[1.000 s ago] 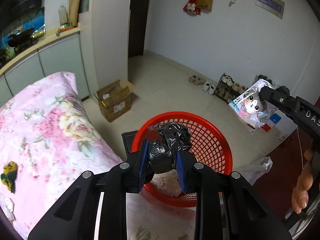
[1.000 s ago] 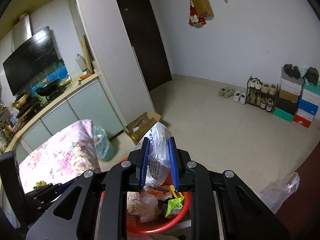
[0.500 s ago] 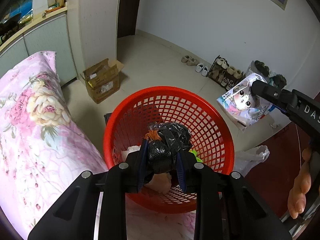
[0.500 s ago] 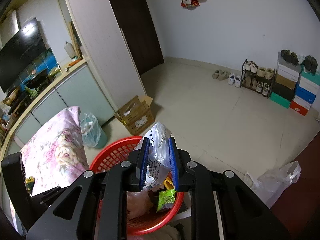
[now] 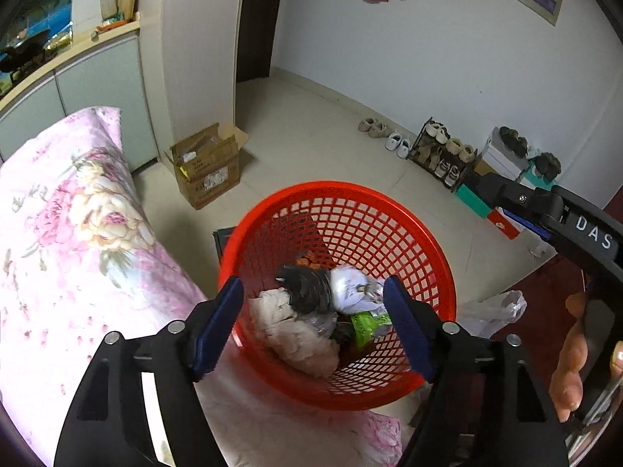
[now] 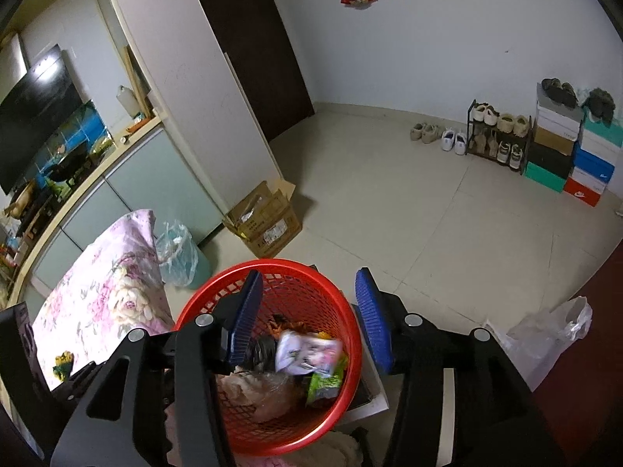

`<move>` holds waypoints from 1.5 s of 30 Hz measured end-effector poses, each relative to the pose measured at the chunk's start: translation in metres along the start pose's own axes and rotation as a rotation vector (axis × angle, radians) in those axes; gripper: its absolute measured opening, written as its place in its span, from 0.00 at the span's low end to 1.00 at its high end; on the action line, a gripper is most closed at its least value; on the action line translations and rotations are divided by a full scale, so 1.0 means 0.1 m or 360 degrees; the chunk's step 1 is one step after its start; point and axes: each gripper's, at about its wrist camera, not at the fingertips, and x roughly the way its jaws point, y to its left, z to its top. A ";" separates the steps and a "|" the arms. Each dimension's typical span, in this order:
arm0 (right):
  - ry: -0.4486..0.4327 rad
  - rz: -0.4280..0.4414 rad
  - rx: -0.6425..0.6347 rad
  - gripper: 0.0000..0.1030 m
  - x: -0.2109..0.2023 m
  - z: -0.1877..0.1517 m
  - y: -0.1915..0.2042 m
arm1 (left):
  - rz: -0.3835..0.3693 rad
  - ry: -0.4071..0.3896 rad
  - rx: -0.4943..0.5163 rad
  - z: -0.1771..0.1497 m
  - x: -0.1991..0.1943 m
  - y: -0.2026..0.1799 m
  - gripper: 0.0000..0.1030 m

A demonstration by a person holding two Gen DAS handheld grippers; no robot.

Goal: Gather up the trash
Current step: 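Open the left tool to drop the black bag while the right drops the packet, then move both tools back over the quilt toward the remaining trash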

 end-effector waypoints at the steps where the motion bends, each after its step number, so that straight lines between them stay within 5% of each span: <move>1: -0.0006 0.0002 -0.0004 0.47 -0.01 0.00 0.01 | 0.0014 -0.0018 0.0005 -0.01 -0.05 0.01 0.73; 18: -0.0149 0.0109 -0.0145 0.54 -0.44 -0.06 0.42 | 0.0199 -0.0263 -0.0130 -0.32 -0.97 0.50 0.75; 24: -0.0152 0.0199 -0.0254 0.58 -0.54 -0.25 0.72 | 0.0313 -0.0360 -0.0282 -0.75 -1.29 0.79 0.75; 45: -0.0038 0.0488 -0.0540 0.67 -0.81 -0.95 1.74 | 0.0711 -0.0407 -0.0748 -1.85 -2.29 2.12 0.75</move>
